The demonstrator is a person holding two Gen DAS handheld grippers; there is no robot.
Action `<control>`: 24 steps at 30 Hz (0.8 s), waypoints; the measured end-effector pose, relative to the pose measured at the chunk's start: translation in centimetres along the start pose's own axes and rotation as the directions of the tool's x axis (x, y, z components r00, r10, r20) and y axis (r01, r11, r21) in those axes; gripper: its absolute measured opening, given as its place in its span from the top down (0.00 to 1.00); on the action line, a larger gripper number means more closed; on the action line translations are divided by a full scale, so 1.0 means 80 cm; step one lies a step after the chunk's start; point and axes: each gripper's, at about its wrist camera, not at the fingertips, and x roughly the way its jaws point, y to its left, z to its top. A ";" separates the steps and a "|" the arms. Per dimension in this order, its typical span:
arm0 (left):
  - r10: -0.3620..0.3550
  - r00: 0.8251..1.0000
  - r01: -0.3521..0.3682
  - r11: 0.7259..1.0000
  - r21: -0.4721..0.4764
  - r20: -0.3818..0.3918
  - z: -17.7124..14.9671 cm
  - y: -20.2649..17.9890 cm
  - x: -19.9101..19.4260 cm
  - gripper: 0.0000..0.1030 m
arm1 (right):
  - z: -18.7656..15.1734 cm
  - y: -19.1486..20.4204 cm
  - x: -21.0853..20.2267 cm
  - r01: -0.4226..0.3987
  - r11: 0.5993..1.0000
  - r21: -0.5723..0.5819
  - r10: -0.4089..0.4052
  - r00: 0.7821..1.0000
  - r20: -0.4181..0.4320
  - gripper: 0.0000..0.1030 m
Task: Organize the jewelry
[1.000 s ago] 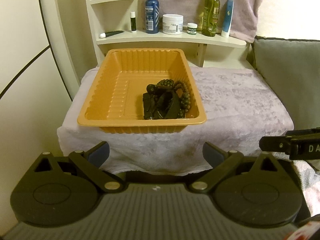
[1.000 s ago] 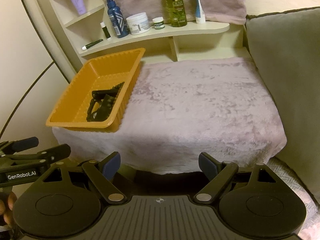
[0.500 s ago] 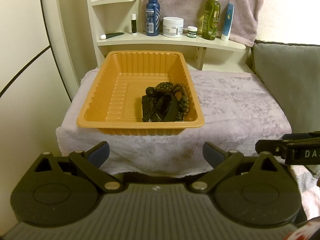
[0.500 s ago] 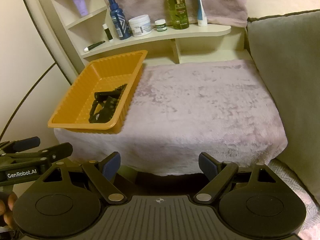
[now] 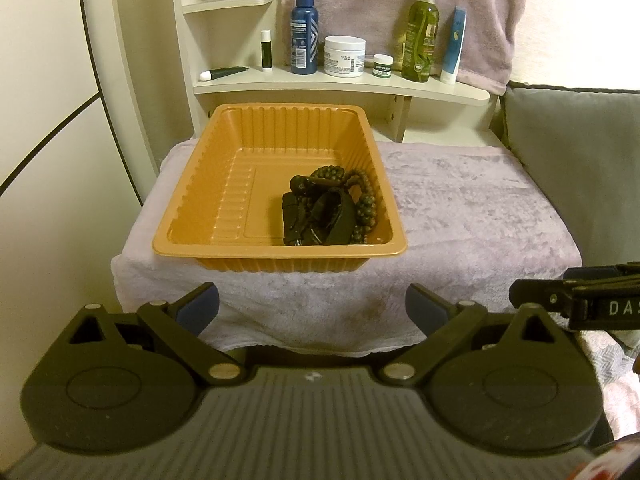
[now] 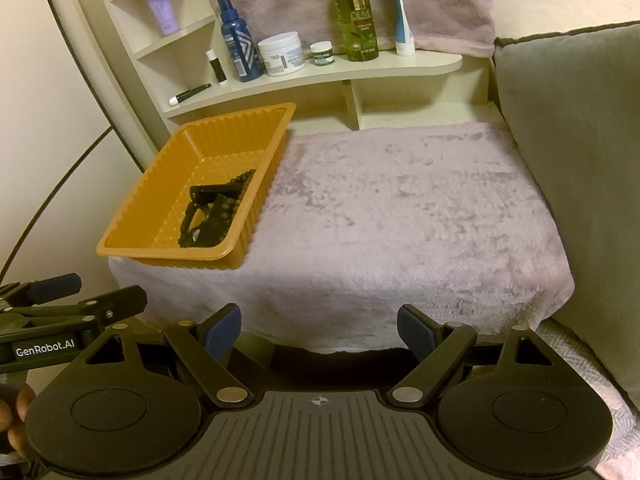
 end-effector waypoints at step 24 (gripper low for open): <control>0.000 1.000 0.000 1.000 -0.002 0.003 0.000 -0.001 -0.001 0.04 | 0.000 0.001 -0.001 0.001 1.000 -0.001 -0.001 1.000 0.004 0.18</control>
